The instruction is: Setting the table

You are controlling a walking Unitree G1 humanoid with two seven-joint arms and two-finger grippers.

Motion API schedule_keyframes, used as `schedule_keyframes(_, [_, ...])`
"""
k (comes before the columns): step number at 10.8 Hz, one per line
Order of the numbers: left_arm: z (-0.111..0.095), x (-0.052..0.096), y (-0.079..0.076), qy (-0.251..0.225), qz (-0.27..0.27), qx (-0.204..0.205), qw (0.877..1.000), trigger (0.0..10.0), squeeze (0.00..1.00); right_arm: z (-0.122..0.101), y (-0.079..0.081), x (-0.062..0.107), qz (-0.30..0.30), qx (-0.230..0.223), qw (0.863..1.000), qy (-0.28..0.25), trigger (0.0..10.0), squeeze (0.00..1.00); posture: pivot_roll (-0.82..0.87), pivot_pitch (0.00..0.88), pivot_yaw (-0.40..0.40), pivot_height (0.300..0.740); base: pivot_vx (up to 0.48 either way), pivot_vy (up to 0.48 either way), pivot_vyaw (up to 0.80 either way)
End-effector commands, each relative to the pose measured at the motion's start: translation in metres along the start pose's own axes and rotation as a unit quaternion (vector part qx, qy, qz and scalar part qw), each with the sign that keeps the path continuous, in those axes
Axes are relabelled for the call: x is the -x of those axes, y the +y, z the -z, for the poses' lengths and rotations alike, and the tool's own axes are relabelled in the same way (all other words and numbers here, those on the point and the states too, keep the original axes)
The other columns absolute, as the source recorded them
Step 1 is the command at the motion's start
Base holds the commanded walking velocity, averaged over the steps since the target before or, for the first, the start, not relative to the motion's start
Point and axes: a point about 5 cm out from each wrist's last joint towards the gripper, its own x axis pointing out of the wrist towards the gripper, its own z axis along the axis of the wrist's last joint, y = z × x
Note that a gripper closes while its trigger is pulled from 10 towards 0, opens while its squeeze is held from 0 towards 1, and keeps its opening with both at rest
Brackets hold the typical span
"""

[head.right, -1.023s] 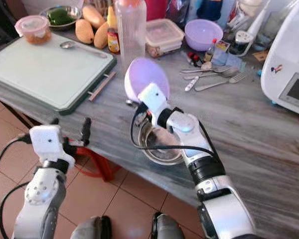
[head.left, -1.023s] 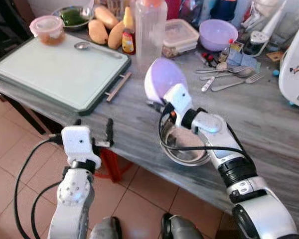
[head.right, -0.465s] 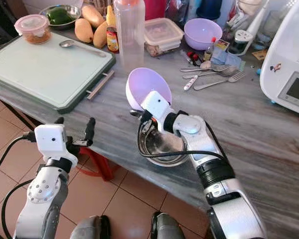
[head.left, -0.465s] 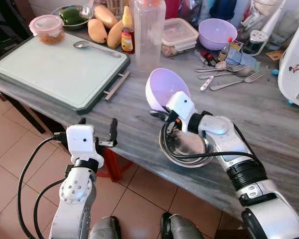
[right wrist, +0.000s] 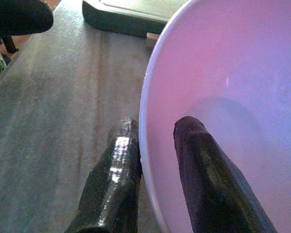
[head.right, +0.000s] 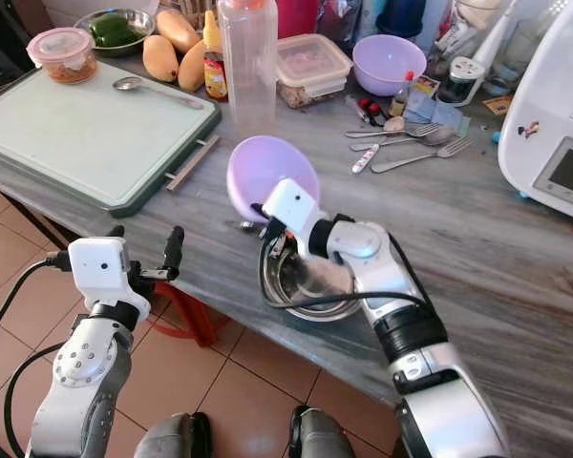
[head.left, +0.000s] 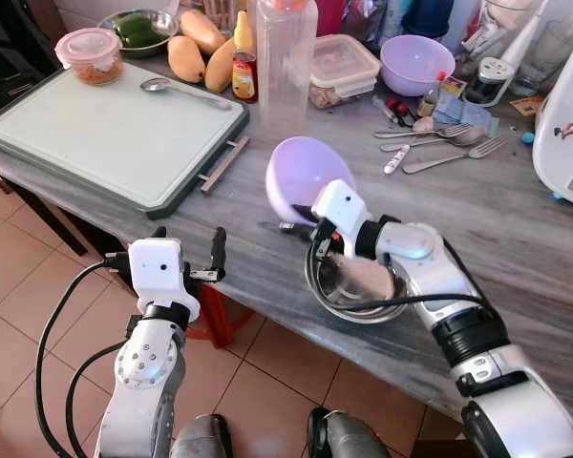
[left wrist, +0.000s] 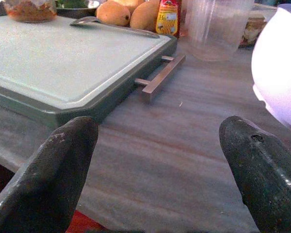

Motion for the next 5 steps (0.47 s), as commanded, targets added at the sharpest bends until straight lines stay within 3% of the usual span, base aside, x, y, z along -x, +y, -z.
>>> schedule_keyframes(1, [0.005, 0.001, 0.000, 0.014, 0.001, 0.001, 1.000, 10.0, 0.00, -0.003, 0.003, -0.001, -0.012, 0.011, 1.000, -0.003, 10.0, 1.00, 0.02, 0.173, -0.020, 0.740, 0.000, 0.000, 0.00])
schedule_keyframes(5, [0.008, 0.004, 0.004, 0.022, -0.005, 0.001, 1.000, 10.0, 0.00, -0.015, -0.002, 0.001, -0.010, 0.018, 1.000, -0.023, 10.0, 1.00, 0.02, 0.169, -0.027, 0.740, 0.000, 0.000, 0.00])
